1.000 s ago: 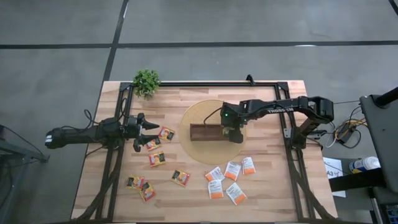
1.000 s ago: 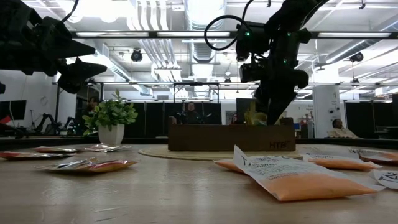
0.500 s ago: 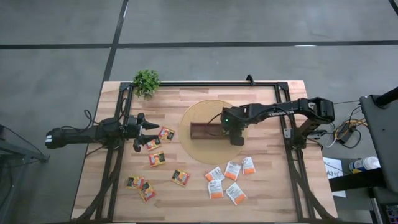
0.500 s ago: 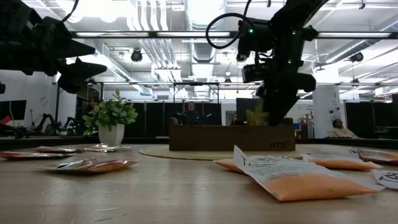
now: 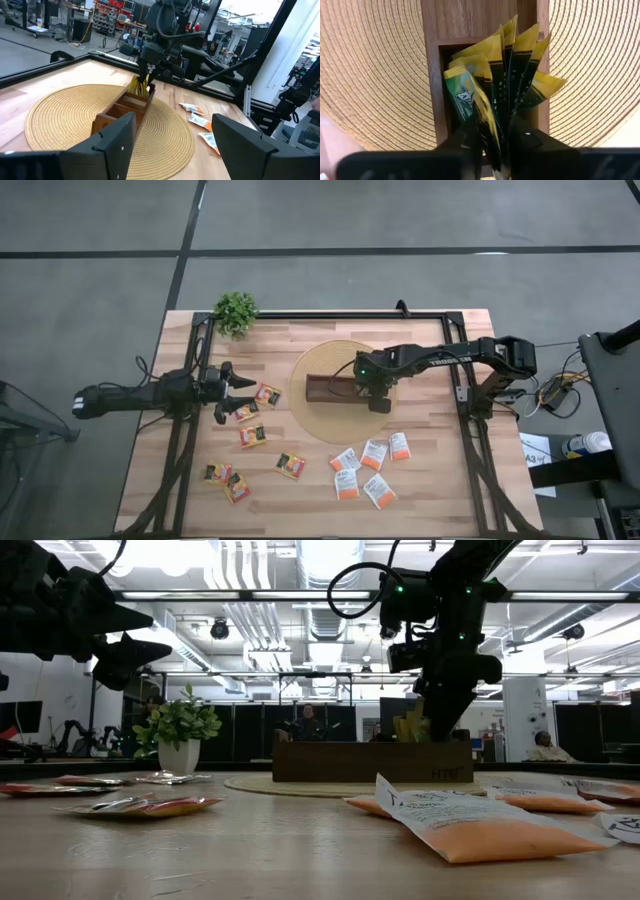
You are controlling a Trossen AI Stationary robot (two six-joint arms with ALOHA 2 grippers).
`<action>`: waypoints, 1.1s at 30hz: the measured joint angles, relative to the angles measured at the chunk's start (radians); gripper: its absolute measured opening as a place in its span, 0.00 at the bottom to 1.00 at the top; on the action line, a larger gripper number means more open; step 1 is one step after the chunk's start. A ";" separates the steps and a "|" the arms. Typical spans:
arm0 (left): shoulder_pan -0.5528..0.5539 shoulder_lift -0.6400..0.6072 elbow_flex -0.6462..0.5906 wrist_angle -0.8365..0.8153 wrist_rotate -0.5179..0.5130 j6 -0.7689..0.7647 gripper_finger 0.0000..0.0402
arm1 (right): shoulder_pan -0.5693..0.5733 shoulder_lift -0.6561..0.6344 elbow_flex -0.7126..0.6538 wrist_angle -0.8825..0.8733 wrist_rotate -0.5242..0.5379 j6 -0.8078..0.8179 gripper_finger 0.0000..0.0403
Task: Pick & Place Tea
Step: Adjust the yellow tea bags in the right section of the wooden organizer
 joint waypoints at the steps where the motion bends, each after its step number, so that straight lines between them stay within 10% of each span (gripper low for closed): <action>1: 0.000 0.000 0.000 0.000 0.000 0.000 0.64 | 0.000 0.000 0.002 0.000 -0.011 0.009 0.15; 17: 0.000 0.000 0.000 0.000 0.000 0.000 0.64 | 0.000 0.000 0.013 0.013 -0.053 0.091 0.70; 33: 0.000 0.000 0.000 0.000 0.000 0.000 0.64 | -0.001 -0.009 0.156 -0.150 -0.099 0.032 0.78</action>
